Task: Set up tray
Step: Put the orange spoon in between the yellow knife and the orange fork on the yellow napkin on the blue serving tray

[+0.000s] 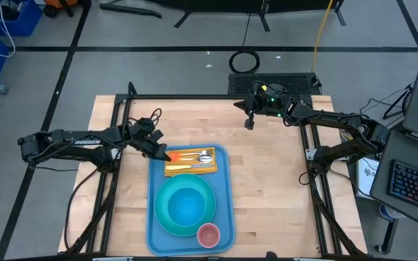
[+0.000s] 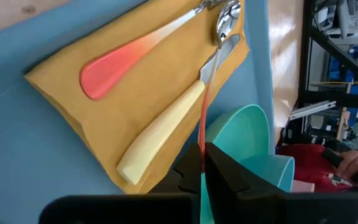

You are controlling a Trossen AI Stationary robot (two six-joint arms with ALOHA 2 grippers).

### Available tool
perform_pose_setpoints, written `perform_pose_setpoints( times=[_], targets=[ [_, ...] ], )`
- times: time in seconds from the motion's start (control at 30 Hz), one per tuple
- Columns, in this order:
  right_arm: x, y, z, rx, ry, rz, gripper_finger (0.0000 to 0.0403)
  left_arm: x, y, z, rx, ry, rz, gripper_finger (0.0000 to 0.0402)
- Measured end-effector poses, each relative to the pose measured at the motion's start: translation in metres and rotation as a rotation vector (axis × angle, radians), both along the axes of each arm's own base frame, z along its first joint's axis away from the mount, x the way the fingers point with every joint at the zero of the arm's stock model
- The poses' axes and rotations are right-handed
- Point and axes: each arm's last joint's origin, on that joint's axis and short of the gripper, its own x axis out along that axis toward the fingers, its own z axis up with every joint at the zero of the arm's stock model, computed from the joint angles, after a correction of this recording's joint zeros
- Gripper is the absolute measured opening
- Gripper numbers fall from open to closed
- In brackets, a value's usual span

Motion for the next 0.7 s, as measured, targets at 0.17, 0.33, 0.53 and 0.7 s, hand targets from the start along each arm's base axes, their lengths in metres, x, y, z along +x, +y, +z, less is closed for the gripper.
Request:
perform_pose_setpoints(
  times=[0.17,0.33,0.53,0.7],
  targets=[
    [0.0000,0.0000,-0.0001,0.001,0.000,-0.001,0.0000,-0.0001,0.0001,-0.0002,0.008,0.000,-0.001,0.0014],
    [0.0000,0.0000,-0.0001,0.001,0.000,-0.001,0.0000,-0.0001,0.0000,-0.0004,0.007,0.002,0.002,0.0037],
    [0.0000,0.0000,0.0000,0.001,-0.001,-0.001,0.0000,-0.0001,0.0002,-0.0004,0.007,0.005,0.009,0.0040],
    [-0.0001,-0.0001,0.0000,0.001,-0.001,-0.002,0.0000,-0.0001,0.0005,-0.0005,0.011,0.010,0.019,0.0041]
  ],
)
